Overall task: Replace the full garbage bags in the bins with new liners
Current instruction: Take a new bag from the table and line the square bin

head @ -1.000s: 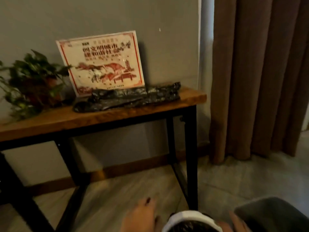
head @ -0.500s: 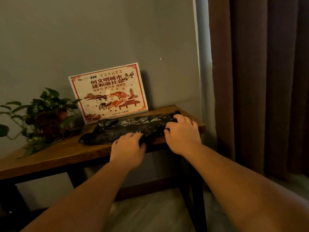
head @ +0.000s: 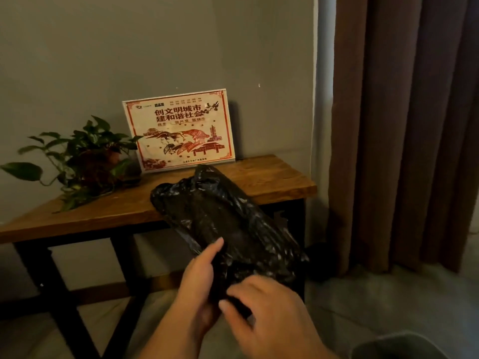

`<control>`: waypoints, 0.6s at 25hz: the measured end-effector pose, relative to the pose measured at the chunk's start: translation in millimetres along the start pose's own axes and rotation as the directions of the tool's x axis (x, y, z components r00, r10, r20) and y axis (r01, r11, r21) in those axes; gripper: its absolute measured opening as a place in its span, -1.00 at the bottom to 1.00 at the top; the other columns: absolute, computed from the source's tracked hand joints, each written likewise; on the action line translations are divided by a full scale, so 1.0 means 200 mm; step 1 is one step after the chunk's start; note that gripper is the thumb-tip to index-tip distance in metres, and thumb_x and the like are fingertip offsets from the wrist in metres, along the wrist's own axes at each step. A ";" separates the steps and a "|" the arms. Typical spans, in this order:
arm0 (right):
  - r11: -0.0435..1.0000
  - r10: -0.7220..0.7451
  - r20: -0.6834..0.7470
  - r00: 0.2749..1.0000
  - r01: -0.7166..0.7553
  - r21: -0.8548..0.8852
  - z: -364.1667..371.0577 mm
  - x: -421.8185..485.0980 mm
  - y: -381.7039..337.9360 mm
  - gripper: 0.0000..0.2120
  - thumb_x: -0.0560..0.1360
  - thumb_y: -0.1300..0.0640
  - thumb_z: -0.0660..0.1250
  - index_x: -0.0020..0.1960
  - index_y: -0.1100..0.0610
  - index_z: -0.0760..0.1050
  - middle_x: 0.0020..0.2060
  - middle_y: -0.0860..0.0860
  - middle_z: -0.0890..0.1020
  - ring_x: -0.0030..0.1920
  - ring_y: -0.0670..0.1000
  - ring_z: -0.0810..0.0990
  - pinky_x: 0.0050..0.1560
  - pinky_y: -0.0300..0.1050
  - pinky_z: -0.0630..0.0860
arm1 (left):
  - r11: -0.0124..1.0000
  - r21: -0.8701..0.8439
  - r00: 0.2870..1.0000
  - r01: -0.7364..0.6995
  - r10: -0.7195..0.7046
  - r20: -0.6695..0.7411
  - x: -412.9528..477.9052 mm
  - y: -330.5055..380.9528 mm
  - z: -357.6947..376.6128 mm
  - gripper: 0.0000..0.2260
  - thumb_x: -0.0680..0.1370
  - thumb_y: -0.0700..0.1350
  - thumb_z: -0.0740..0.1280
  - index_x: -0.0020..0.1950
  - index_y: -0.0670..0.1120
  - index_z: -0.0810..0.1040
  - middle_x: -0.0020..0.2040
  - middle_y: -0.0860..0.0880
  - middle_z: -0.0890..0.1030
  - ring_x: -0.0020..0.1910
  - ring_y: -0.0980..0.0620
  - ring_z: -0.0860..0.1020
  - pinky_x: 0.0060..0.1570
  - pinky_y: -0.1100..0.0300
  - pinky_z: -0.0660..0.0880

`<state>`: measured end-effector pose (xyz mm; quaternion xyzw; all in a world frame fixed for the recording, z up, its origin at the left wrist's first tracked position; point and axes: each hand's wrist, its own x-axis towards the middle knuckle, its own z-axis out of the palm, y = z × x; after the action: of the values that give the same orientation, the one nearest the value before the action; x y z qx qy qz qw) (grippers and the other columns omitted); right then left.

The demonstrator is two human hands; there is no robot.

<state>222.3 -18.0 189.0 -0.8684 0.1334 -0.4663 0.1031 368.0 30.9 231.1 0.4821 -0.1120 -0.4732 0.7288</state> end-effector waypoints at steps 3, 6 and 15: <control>0.962 0.253 -0.251 0.934 -0.216 0.165 -0.17 -0.04 0.02 -0.85 0.62 -0.10 0.34 0.00 -0.08 0.65 -0.11 -0.19 0.65 -0.12 -0.19 0.63 -0.06 -0.19 0.60 | 0.997 -0.078 1.000 -0.014 0.012 -0.021 -0.13 0.04 -0.13 -0.64 0.45 -0.01 0.43 0.12 -0.21 0.76 0.16 -0.26 0.72 0.05 -0.31 0.72 0.14 -0.14 0.56; 0.001 0.902 0.353 0.247 -0.820 0.572 -0.23 0.05 -0.06 -0.64 0.64 -0.18 0.29 0.25 0.05 0.62 0.06 0.10 0.70 -0.02 0.09 0.69 0.05 0.14 0.64 | 0.964 -0.244 0.994 -0.101 0.106 0.004 -0.26 0.05 -0.35 -0.54 0.40 -0.14 0.31 0.25 -0.27 0.67 0.33 -0.27 0.63 0.25 -0.31 0.62 0.27 -0.17 0.48; -0.118 0.727 0.613 0.311 -0.822 0.557 -0.03 -0.20 -0.50 -0.81 0.61 0.05 0.41 0.21 0.01 0.65 -0.02 0.11 0.78 -0.05 0.16 0.78 -0.18 0.02 0.70 | 0.922 0.325 0.977 0.212 -0.196 -0.081 -0.62 -0.23 -0.65 -0.55 0.43 -0.13 0.46 0.32 -0.08 0.63 0.11 -0.22 0.73 0.00 -0.24 0.73 -0.04 -0.03 0.62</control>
<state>210.4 88.4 191.3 -0.4728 0.3737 -0.2662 0.7523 356.1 203.9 163.5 0.6179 -0.1221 -0.5094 0.5863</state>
